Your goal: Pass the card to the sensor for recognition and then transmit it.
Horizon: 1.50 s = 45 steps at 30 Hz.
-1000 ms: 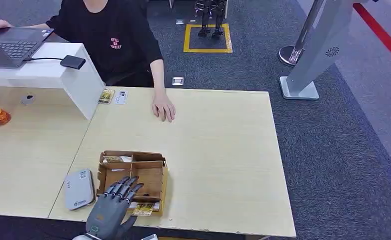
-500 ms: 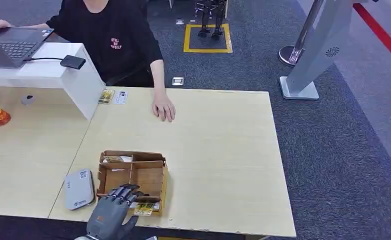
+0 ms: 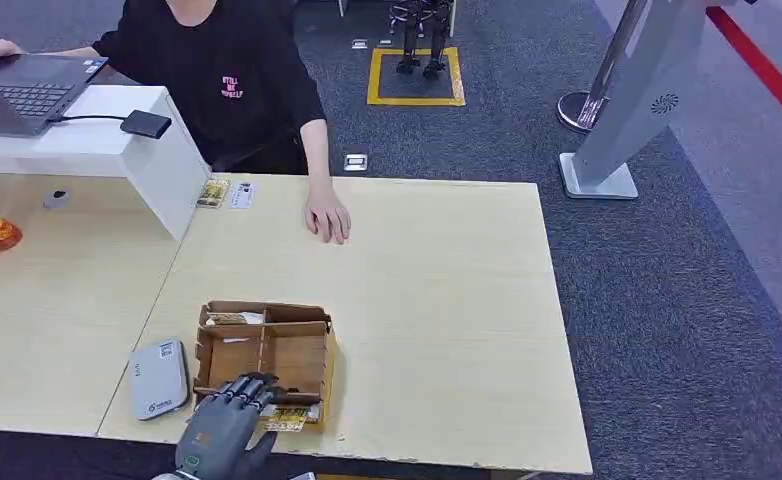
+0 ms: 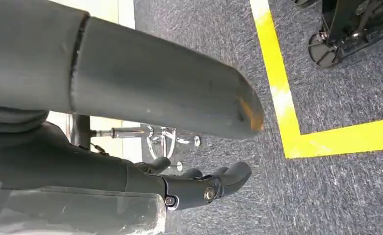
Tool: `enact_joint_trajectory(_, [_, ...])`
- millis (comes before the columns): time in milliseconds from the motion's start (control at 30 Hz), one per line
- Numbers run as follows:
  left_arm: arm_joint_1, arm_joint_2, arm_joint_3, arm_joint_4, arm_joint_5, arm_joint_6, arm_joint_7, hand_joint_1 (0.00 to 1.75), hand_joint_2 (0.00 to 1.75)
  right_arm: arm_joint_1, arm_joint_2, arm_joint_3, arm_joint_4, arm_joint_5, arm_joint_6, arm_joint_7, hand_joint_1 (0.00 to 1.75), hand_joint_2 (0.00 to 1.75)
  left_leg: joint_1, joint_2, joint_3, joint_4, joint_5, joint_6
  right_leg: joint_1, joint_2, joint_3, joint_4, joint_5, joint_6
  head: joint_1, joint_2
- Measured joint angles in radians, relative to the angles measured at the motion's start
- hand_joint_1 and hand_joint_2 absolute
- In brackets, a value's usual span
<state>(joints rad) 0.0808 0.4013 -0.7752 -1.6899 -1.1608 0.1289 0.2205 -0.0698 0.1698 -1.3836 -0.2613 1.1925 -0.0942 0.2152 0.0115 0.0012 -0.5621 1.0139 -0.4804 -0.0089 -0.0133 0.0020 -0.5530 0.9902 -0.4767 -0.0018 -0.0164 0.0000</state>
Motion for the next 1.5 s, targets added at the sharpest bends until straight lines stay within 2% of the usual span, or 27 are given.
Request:
enact_joint_trajectory(67, [0.0,0.0,0.004,0.0,0.0,0.0,0.001,0.91,1.75,0.0,0.0,0.001,0.0,0.0,0.0,0.0,0.0,0.0,0.0,0.0,0.0,0.0,0.0,0.0,0.0,0.0,0.0,0.0,0.0,0.0,0.0,0.0])
enact_joint_trajectory(200, [0.001,0.0,0.004,0.002,-0.009,0.0,0.006,0.93,1.75,0.0,-0.002,0.003,0.0,0.002,0.002,0.0,0.0,0.0,0.0,0.0,0.0,0.0,0.0,0.0,0.0,0.0,0.0,0.0,0.0,0.0,0.0,0.0])
enact_joint_trajectory(233, [0.001,-0.001,0.004,0.003,-0.012,0.0,0.01,0.98,1.75,0.0,-0.002,0.003,0.0,0.002,0.002,0.0,0.0,0.0,0.0,0.0,0.0,0.0,0.0,0.0,0.0,0.0,0.0,0.0,0.0,0.0,0.0,0.0])
enact_joint_trajectory(533, [0.003,-0.004,0.004,0.015,-0.031,0.006,0.024,1.06,1.75,0.0,-0.002,0.008,0.0,0.006,0.003,0.001,0.0,0.0,0.0,0.0,0.0,0.0,0.0,0.0,0.0,0.0,0.0,0.0,0.0,0.0,0.0,0.0])
enact_joint_trajectory(567, [0.003,-0.004,0.004,0.015,-0.031,0.006,0.024,1.03,1.75,0.0,-0.002,0.009,0.0,0.006,0.003,0.001,0.0,0.0,0.0,0.0,0.0,0.0,0.0,0.0,0.0,0.0,0.0,0.0,0.0,0.0,0.0,0.0])
enact_joint_trajectory(767, [0.004,-0.002,0.005,0.015,-0.032,0.009,0.031,1.06,1.75,0.0,-0.003,0.009,0.0,0.006,0.003,0.001,0.0,0.0,0.0,0.0,0.0,0.0,0.0,0.0,0.0,0.0,0.0,0.0,0.0,0.0,0.0,0.0])
enact_joint_trajectory(800, [0.004,-0.002,0.005,0.015,-0.033,0.01,0.031,1.31,1.75,0.0,-0.003,0.01,0.0,0.006,0.003,0.001,0.0,0.0,0.0,0.0,0.0,0.0,0.0,0.0,0.0,0.0,0.0,0.0,0.0,0.0,0.0,0.0])
enact_joint_trajectory(833, [0.004,-0.002,0.005,0.015,-0.033,0.01,0.031,1.75,1.75,0.0,-0.003,0.01,0.0,0.006,0.003,0.001,0.0,0.0,0.0,0.0,0.0,0.0,0.0,0.0,0.0,0.0,0.0,0.0,0.0,0.0,0.0,0.0])
enact_joint_trajectory(1500, [0.003,-0.005,0.005,0.015,-0.078,0.03,0.045,1.75,1.75,0.0,-0.003,0.01,0.0,0.0,0.003,0.001,0.0,0.0,0.0,0.0,0.0,0.0,0.0,0.0,0.0,0.0,0.0,0.0,0.0,0.0,0.0,0.0])
